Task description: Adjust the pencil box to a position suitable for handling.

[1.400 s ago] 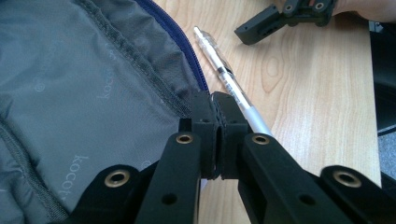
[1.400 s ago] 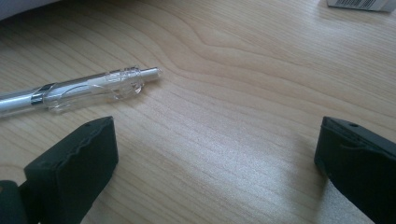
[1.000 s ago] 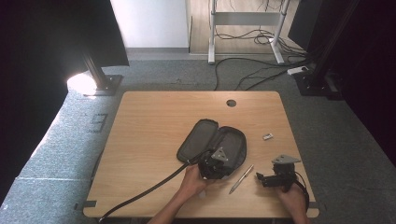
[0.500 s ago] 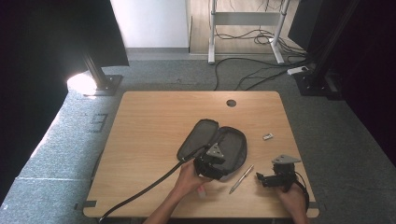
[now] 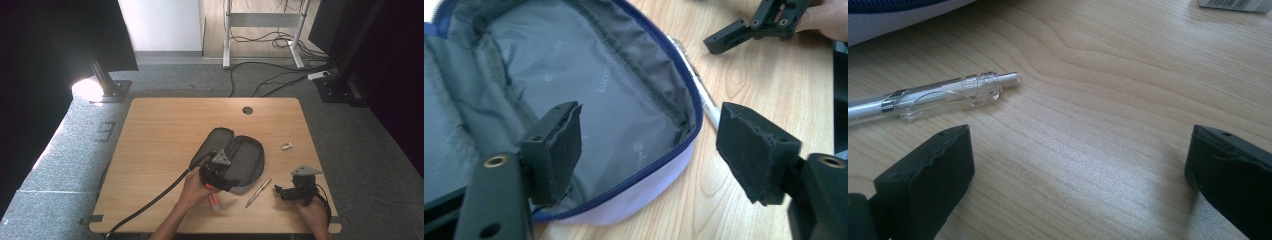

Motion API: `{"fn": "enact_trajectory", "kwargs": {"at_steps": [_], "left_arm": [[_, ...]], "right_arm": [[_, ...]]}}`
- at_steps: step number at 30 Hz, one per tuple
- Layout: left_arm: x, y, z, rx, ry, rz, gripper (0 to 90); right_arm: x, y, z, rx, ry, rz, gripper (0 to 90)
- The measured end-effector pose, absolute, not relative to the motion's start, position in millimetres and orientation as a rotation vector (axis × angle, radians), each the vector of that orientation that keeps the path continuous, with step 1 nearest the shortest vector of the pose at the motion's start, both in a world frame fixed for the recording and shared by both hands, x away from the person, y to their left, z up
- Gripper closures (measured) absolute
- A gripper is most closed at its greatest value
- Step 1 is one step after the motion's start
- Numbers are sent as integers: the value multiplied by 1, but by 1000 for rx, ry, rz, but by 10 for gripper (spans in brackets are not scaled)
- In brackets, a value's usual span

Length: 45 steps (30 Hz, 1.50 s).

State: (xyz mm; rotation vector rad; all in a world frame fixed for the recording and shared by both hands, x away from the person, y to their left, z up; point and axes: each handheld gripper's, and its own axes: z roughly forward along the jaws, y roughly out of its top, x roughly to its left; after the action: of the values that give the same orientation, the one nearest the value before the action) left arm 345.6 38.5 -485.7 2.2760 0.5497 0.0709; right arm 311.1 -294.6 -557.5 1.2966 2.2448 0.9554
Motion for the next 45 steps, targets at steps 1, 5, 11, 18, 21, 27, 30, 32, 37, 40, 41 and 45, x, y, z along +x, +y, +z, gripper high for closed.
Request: {"fn": "enact_trajectory", "kwargs": {"at_steps": [1, 5, 11, 18, 21, 27, 30, 32, 37, 40, 41, 45], "left_arm": [[346, 38, -486, 2276, 550, 71, 238], [345, 48, -485, 2268, 577, 78, 203], [344, 57, -485, 2271, 584, 90, 153], [344, 71, -483, 2255, 616, 99, 129], [344, 77, -483, 2247, 631, 110, 108], [345, 92, -483, 2215, 653, 111, 42], [345, 98, -485, 2223, 665, 120, 3], [344, 102, -485, 2231, 671, 134, 0], [343, 112, -486, 2232, 689, 163, 0], [342, 121, -488, 2222, 708, 201, 0], [342, 124, -489, 2225, 710, 206, 0], [341, 132, -493, 2219, 727, 229, 0]], "right_arm": [[311, -295, -558, 1297, 2245, 955, 0], [311, -295, -558, 1297, 2245, 956, 0], [311, -295, -558, 1297, 2245, 956, 0], [311, -295, -558, 1297, 2245, 956, 0], [311, -295, -558, 1297, 2245, 955, 0], [311, -295, -558, 1297, 2245, 956, 0], [311, -295, -558, 1297, 2245, 955, 0], [311, -295, -558, 1297, 2245, 956, 0], [311, -295, -558, 1297, 2245, 956, 0], [311, -295, -558, 1297, 2245, 955, 0], [311, -295, -558, 1297, 2245, 956, 0], [311, -295, -558, 1297, 2244, 956, 0]]}}
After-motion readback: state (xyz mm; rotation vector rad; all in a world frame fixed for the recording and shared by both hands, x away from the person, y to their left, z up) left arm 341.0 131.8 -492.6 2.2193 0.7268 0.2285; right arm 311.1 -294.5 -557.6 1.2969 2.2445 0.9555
